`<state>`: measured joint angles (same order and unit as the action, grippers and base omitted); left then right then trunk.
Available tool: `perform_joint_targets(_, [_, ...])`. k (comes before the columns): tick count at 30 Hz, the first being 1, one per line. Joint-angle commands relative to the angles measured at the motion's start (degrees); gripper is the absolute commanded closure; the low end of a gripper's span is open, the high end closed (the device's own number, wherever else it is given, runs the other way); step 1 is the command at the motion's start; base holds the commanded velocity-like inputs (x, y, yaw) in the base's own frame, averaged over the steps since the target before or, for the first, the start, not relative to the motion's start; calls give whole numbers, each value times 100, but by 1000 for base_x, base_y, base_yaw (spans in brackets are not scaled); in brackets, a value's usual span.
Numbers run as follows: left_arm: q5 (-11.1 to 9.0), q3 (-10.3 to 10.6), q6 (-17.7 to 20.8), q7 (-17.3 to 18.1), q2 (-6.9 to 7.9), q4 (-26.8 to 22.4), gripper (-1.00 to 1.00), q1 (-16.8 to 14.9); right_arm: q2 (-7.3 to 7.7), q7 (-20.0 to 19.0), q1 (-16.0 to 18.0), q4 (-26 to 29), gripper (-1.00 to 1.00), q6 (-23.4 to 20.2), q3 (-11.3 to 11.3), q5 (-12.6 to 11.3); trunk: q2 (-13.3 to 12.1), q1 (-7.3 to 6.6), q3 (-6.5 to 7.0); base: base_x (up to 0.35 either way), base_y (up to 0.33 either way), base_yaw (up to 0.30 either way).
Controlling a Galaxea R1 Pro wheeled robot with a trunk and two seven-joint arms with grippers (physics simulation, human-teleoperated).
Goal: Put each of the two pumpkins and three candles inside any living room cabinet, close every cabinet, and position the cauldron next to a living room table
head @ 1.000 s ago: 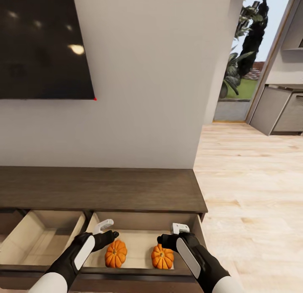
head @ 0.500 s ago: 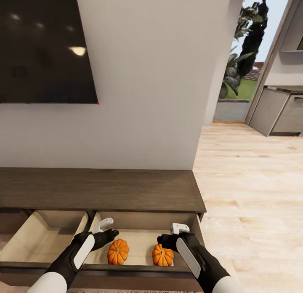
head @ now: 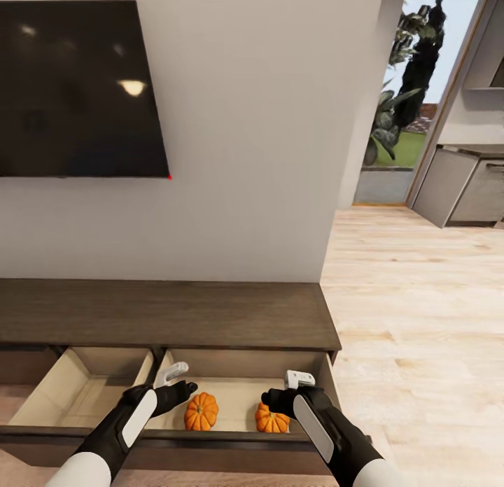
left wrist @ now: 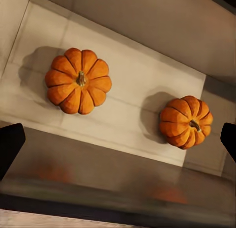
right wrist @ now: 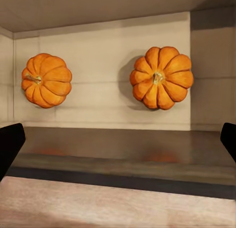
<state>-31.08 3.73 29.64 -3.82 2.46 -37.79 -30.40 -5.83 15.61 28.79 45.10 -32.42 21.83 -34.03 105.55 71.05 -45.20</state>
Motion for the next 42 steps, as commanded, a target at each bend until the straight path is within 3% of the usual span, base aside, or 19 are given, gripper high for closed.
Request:
perform_joint_targets(1, [-56,31,15,-40,6,-9,-100,-1,3,56,4,8,-100,-10,17,-60,-39,-24,13,-21,6,0])
perform_joint_targets(11, [-56,31,16,-40,2,-9,-100,-1,5,-27,4,8,-100,-10,14,-60,-440,-243,193,-34,9,0])
perform_joint_targets(35, [-7,66,19,-50,-54,77,-100,-1,15,-93,4,-1,-100,75,-12,-56,-1403,-770,623,-304,96,0])
perform_joint_targets(42, [46,104,-91,-294,-53,321,-100,5,22,-88,-4,-59,-100,587,6,-48,-1683,-924,749,-301,8,0])
